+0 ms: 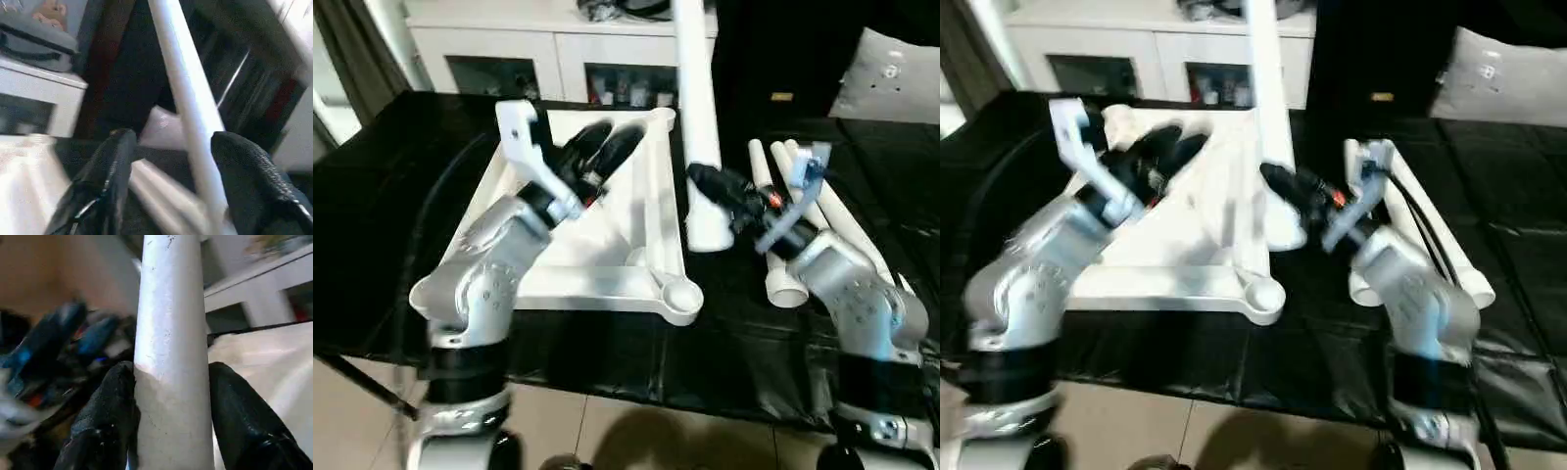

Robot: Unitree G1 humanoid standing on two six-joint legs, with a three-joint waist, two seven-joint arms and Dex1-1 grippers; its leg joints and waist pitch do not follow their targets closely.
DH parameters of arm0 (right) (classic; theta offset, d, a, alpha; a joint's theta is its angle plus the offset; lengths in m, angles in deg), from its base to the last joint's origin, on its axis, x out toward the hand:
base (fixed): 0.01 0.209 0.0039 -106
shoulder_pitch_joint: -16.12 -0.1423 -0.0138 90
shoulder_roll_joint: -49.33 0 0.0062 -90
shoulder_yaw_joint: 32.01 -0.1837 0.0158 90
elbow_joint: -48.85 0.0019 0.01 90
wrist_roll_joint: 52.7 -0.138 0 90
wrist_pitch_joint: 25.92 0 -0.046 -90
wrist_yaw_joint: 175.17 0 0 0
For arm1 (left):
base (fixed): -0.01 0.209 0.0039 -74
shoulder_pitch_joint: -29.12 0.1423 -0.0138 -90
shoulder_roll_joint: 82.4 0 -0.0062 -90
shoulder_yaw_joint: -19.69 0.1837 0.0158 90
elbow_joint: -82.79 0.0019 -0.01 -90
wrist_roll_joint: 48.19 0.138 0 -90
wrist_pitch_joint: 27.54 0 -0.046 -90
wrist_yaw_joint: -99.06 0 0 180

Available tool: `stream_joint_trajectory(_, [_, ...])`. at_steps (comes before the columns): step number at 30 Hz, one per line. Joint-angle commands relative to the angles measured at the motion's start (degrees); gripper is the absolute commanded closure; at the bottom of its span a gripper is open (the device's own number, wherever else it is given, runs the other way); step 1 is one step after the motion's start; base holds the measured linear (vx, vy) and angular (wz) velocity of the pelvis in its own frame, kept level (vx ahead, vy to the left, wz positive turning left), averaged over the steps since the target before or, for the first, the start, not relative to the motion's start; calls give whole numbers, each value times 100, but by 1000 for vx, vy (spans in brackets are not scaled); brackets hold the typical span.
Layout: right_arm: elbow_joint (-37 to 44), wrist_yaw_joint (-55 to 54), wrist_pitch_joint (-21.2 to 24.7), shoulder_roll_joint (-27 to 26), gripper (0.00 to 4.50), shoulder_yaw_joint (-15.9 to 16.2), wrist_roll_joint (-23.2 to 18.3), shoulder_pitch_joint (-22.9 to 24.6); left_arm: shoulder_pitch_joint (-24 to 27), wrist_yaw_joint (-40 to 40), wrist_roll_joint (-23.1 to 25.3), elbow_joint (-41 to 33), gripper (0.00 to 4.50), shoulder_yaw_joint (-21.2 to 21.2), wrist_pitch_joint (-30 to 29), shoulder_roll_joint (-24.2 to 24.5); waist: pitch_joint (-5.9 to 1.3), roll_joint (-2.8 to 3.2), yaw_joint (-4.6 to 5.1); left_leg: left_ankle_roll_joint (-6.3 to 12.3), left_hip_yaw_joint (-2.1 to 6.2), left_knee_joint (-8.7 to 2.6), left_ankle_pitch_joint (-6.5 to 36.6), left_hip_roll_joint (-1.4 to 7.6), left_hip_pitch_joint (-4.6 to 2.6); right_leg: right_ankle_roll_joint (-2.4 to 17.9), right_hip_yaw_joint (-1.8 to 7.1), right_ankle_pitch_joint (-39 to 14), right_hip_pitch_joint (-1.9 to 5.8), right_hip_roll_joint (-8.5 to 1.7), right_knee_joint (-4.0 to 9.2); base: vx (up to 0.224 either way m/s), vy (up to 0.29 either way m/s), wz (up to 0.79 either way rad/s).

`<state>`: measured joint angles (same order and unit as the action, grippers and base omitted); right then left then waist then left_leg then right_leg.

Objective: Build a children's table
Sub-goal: Pick table leg

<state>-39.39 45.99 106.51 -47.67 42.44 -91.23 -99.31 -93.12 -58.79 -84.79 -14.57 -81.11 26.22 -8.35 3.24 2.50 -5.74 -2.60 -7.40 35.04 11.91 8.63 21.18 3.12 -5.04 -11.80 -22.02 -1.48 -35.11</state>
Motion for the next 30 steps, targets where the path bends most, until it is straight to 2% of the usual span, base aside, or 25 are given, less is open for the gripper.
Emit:
stream_joint_trajectory(1, [190, 231, 74, 61, 262, -19, -247, 26, -154, -171, -330, 40, 124, -96, -133, -90, -414, -137, -39, 708, 48, -286, -256, 372, 53, 617, 367, -943, 377, -677, 474, 0, 0, 0])
stream_joint_trajectory(2, [196, 259, 83, 66, 262, -19, -273, 40, -178, -188, -362, 48, 124, -102, -139, -122, -416, -135, -50, 705, 53, -289, -276, 376, 48, 594, 364, -966, 375, -676, 468, 0, 0, 0])
stream_joint_trajectory(3, [246, 382, 95, 89, 262, 28, -365, 110, -279, -223, -390, 109, 109, -60, -224, -265, -408, -163, -65, 727, 55, -296, -290, 370, 47, 505, 364, -1047, 371, -676, 487, 0, 0, 0])
stream_joint_trajectory(4, [273, 439, 78, 94, 262, 60, -400, 141, -309, -224, -400, 131, 109, -27, -265, -323, -404, -147, -62, 720, 50, -294, -280, 366, 51, 484, 363, -1091, 371, -677, 492, 0, 0, 0])
stream_joint_trajectory(6, [280, 468, 9, 92, 262, 118, -408, 176, -340, -234, -384, 153, 92, 43, -345, -400, -408, -156, -73, 710, 49, -294, -313, 363, 52, 402, 365, -1126, 369, -671, 507, 0, 0, 0])
stream_joint_trajectory(7, [291, 474, -11, 101, 262, 152, -407, 192, -335, -246, -422, 139, 85, 73, -396, -455, -414, -138, -79, 702, 65, -295, -356, 376, 47, 402, 363, -1063, 365, -670, 489, 0, 0, 0])
stream_joint_trajectory(13, [352, 402, -193, 172, 262, 374, -131, 262, -324, -448, -629, 94, 33, 183, -500, -617, -403, -157, -93, 623, 62, -301, -281, 379, 53, 419, 364, -1091, 373, -681, 501, 0, 0, 0])
stream_joint_trajectory(15, [351, 303, -294, 179, 262, 431, -12, 255, -337, -491, -502, 121, 13, 253, -455, -639, -397, -146, -95, 611, 64, -307, -254, 380, 49, 374, 365, -1163, 369, -681, 517, 0, 0, 0])
stream_joint_trajectory(18, [341, 48, -680, 170, 262, 643, 420, 198, -340, -569, 261, 273, 1, 601, 55, -567, -385, -146, -86, 598, 73, -317, -220, 382, 46, 252, 363, -1243, 356, -672, 537, 0, 0, 0])
stream_joint_trajectory(19, [341, 48, -680, 170, 262, 643, 420, 198, -340, -569, 261, 273, 0, 601, 55, -567, -383, -148, -81, 595, 79, -318, -211, 384, 50, 198, 363, -1273, 352, -668, 547, 0, 0, 0])
stream_joint_trajectory(20, [263, -123, -1113, 94, 262, 774, 773, 155, -375, -731, 678, 426, 0, 752, 390, -545, -401, -129, -85, 567, 68, -310, -210, 371, 38, 183, 369, -1247, 369, -680, 530, 0, 0, 0])
stream_joint_trajectory(22, [208, -231, -1344, -10, 262, 838, 913, 124, -448, -1011, 791, 605, 0, 693, 537, -627, -406, -129, -74, 529, 75, -311, -182, 373, 46, 145, 364, -1149, 367, -680, 526, 0, 0, 0])
stream_joint_trajectory(23, [180, -314, -1457, -43, 262, 889, 1029, 112, -471, -1114, 798, 669, 0, 654, 602, -675, -406, -125, -72, 527, 81, -314, -178, 378, 46, 175, 365, -1102, 372, -687, 519, 0, 0, 0])
stream_joint_trajectory(25, [124, -511, -1666, -107, 262, 1015, 1266, 87, -494, -1256, 823, 746, 37, 630, 709, -733, -410, -120, -67, 531, 93, -315, -220, 404, 43, 324, 368, -902, 369, -696, 490, 0, 0, 0])
stream_joint_trajectory(26, [102, -518, -1755, -140, 262, 1134, 1346, 82, -497, -1342, 904, 796, 37, 628, 798, -786, -415, -110, -63, 544, 94, -311, -231, 407, 40, 410, 370, -793, 366, -700, 474, 0, 0, 0])
stream_joint_trajectory(30, [-26, -537, -2159, -210, 262, 1371, 1630, 106, -481, -1523, 1012, 876, 79, 565, 1036, -969, -410, -111, -57, 595, 91, -311, -130, 409, 48, 456, 369, -841, 376, -716, 485, 0, 0, 0])
